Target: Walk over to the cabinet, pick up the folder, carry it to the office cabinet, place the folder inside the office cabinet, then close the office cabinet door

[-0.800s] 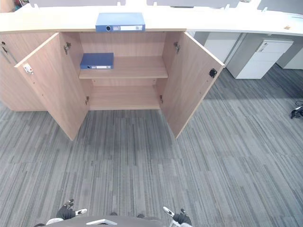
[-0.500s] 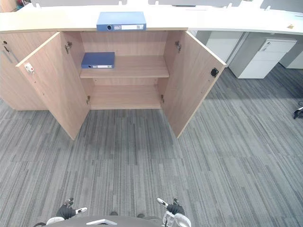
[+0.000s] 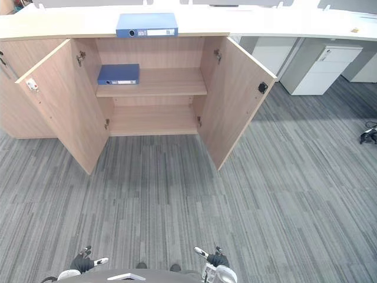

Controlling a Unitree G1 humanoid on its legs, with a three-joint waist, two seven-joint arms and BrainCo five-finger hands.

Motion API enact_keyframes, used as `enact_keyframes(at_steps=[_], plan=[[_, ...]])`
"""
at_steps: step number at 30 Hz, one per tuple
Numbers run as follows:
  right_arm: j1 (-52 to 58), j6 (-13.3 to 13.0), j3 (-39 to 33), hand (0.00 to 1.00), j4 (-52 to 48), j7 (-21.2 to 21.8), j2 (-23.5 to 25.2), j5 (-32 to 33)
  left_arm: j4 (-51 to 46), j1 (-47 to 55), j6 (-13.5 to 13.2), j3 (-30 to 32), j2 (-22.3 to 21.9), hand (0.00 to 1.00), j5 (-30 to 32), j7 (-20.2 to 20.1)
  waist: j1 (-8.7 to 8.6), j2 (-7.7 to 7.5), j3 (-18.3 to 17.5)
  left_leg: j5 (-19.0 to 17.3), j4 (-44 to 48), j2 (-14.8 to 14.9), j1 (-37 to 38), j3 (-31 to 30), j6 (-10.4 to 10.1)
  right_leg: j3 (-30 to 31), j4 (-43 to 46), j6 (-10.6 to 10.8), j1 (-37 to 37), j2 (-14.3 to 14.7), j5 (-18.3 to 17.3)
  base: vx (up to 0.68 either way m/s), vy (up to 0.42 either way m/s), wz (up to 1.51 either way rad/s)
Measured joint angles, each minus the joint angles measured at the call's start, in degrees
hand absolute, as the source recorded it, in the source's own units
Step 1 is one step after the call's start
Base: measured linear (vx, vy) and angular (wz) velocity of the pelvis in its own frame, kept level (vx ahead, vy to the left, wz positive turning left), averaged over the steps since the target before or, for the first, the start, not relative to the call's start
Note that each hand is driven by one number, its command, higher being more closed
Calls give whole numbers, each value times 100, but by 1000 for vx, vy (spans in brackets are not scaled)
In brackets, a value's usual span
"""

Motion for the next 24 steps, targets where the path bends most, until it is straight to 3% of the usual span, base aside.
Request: enact_keyframes(at_steps=[7, 11, 12, 14, 16, 18, 21, 23, 24], plan=[[-91, 2, 18, 0, 14, 1, 0, 0, -12, -39, 0, -27, 20, 0, 3, 0, 37, 9, 32, -146, 5, -3, -74, 173, 38, 175, 62, 62, -147, -3, -47, 13, -17, -13], [-139, 4, 27, 0, 9, 1, 17, -1, -49, -77, 0, -54, 68, 0, 1, 2, 60, -40, 60, -315, 43, -29, -187, 285, 63, 289, 611, 153, -513, -25, -374, 51, 9, -16], [-138, 4, 23, 0, 8, 1, 32, -1, -58, -89, 1, -74, 99, 0, -4, 1, 47, -77, 90, -376, 72, -50, -177, 286, 81, 282, 908, 236, -634, -53, -552, 152, 38, -2], [-156, -1, -17, 0, -95, 4, 82, 3, -68, -169, 1, -87, 143, 0, -103, 6, 77, -115, 282, -702, 612, -46, -185, 274, 130, 144, 2339, 464, -1095, -125, -971, 144, 45, -1], [-187, -14, -12, 0, -144, 5, 77, 3, -63, -177, 2, -126, 164, 0, -113, 20, 35, -73, 321, -828, 755, -68, -70, 232, 224, -113, 3717, 486, -1680, -252, -1100, 122, 51, 13], [-214, -29, -12, 0, -147, 8, 86, 4, -66, -263, 5, -123, 197, 0, -166, 48, 35, -151, 368, -956, 785, -131, 121, 111, 318, -383, 4525, 436, -1998, -482, -1422, 257, 51, 28], [-278, -41, 0, 0, -153, 11, 53, 4, -67, -305, 3, -101, 153, 0, -234, 104, -27, -95, 421, -1050, 610, 42, 460, -150, 251, -846, 4159, 237, -2225, -485, -1708, 215, -37, 41], [-328, -61, 33, 0, -209, 12, 5, 5, -72, -379, 0, -96, 82, 0, -285, 103, -76, -2, 477, -1122, 556, 258, 547, -236, 126, -947, 3294, 167, -2405, -293, -1464, 262, -99, 37], [-317, -59, 93, 0, -217, 11, 2, 7, -71, -370, -10, -96, 64, 0, -324, 101, -88, -22, 480, -1201, 565, 276, 550, -274, -10, -927, 2633, 113, -2432, -209, -991, 273, -115, 38]])
